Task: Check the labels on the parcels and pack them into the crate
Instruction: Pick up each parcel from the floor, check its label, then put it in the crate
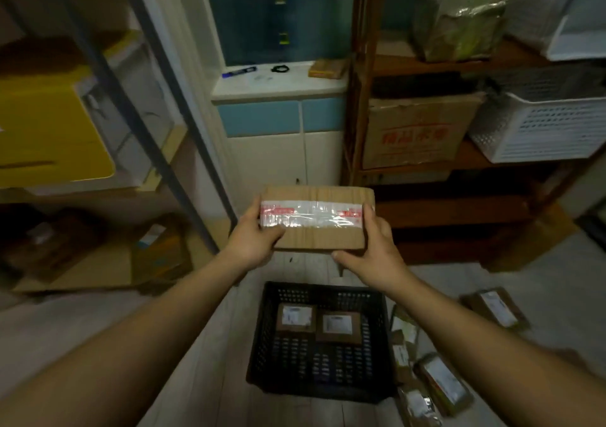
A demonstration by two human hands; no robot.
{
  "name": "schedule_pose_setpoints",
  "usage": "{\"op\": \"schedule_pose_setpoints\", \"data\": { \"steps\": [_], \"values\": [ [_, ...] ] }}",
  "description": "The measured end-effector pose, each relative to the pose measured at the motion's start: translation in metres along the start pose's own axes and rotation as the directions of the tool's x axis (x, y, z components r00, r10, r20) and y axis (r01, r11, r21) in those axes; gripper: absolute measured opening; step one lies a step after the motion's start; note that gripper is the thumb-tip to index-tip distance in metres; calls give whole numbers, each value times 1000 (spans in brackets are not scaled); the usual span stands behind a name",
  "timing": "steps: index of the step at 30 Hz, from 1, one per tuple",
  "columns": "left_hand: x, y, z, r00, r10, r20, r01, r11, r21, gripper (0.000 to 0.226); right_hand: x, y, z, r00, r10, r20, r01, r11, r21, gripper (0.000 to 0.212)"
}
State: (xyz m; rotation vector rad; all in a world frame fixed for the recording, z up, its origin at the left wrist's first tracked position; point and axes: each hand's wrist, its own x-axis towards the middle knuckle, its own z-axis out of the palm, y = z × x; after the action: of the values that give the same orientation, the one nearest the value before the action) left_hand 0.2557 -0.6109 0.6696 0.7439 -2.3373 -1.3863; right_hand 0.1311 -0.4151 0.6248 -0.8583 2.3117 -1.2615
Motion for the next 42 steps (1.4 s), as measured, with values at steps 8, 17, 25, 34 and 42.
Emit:
{"op": "schedule_pose_setpoints", "data": {
  "steps": [8,17,25,34,42],
  "values": [
    [35,-106,68,967,-3,254,-38,987,156,55,25,101,51,976,214,32,-207,965,-159,99],
    [59,-360,247,901,-301,314,208,932,297,98,62,357,167,936,341,80,-305,905,-296,95],
    [77,-539,377,860,-369,352,197,878,437,85,85,554,269,887,453,91,-402,852,-335,96],
    [98,-629,432,893,-323,314,84,805,588,67,118,632,332,827,557,68,-484,769,-417,99],
    [102,-663,431,830,-363,422,-90,661,745,84,121,651,350,849,523,69,-451,787,-422,82]
  ]
}}
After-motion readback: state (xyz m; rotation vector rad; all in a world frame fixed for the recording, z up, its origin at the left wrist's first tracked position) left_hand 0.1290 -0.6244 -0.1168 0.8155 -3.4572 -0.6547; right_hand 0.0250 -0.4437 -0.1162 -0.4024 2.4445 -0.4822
